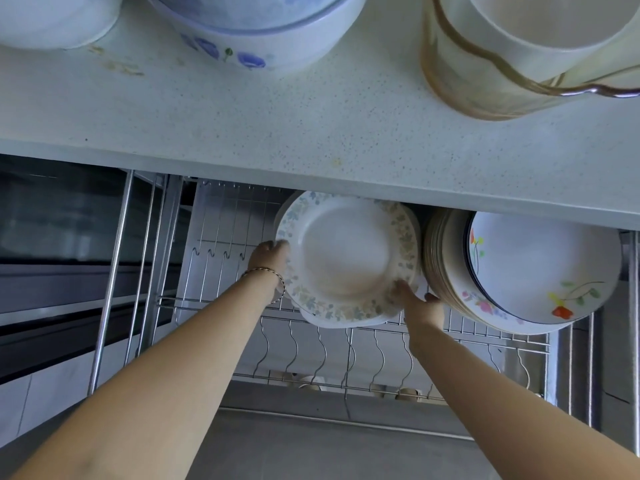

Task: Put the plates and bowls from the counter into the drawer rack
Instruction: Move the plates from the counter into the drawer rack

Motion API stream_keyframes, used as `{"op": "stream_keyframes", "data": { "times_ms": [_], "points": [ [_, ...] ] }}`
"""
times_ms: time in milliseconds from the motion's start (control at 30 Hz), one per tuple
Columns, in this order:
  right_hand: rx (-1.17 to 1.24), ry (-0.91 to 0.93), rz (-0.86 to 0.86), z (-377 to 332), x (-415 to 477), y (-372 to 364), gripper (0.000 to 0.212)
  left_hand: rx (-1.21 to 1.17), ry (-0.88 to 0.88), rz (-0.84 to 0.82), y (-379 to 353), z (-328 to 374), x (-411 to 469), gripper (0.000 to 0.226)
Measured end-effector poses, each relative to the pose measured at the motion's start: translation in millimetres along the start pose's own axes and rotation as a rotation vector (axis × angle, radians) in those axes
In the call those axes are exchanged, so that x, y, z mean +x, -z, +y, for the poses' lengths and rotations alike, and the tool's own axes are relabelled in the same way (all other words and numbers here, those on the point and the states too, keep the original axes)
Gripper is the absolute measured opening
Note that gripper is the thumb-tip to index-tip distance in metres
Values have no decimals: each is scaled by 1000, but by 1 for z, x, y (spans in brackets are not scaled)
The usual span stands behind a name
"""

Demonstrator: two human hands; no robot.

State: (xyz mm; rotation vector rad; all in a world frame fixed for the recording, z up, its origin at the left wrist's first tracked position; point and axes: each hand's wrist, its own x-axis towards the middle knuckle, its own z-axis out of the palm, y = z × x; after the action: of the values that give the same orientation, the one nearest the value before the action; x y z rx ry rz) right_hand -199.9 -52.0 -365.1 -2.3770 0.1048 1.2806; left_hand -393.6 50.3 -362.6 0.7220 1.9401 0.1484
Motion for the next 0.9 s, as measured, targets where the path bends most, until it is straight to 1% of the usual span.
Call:
{"op": "stream_keyframes", "data": {
  "times_ms": [33,100,133,167,233,300,433,567,633,667,733,767,867,900],
  "points": [
    [39,-25,-56,1,0,1,65,3,-14,5,-2,1,1,21],
    [97,-18,-131,3,3,3,32,-24,-3,15,-3,4,4,18],
    [125,-12,-148,4,2,4,21,-24,15,23,-4,5,5,19],
    [146,-8,-158,5,2,4,18,-21,30,30,-3,6,6,21],
    [198,-13,-172,6,2,5,26,-33,31,35,-4,8,8,27],
    [220,-15,-182,10,1,4,26,-49,30,47,-4,10,9,28],
    [261,-43,-201,16,-5,-2,18,-107,-39,39,-2,15,10,14],
    [272,-32,-194,19,-9,-6,21,-168,-100,-32,1,13,10,13],
    [251,-19,-201,19,-8,-5,22,-160,-111,-76,5,10,10,12],
    [231,-17,-215,19,-8,-4,21,-138,-125,-87,7,9,11,13],
    [156,-5,-229,17,-5,-1,21,-19,-161,-78,10,6,11,15],
    [74,10,-235,16,-3,2,23,76,-158,-52,9,6,9,19],
    [-300,72,-235,9,0,18,20,306,-101,72,7,6,-11,40],
    [-404,71,-249,6,0,26,22,358,-120,73,9,7,-23,41]
  ]
}}
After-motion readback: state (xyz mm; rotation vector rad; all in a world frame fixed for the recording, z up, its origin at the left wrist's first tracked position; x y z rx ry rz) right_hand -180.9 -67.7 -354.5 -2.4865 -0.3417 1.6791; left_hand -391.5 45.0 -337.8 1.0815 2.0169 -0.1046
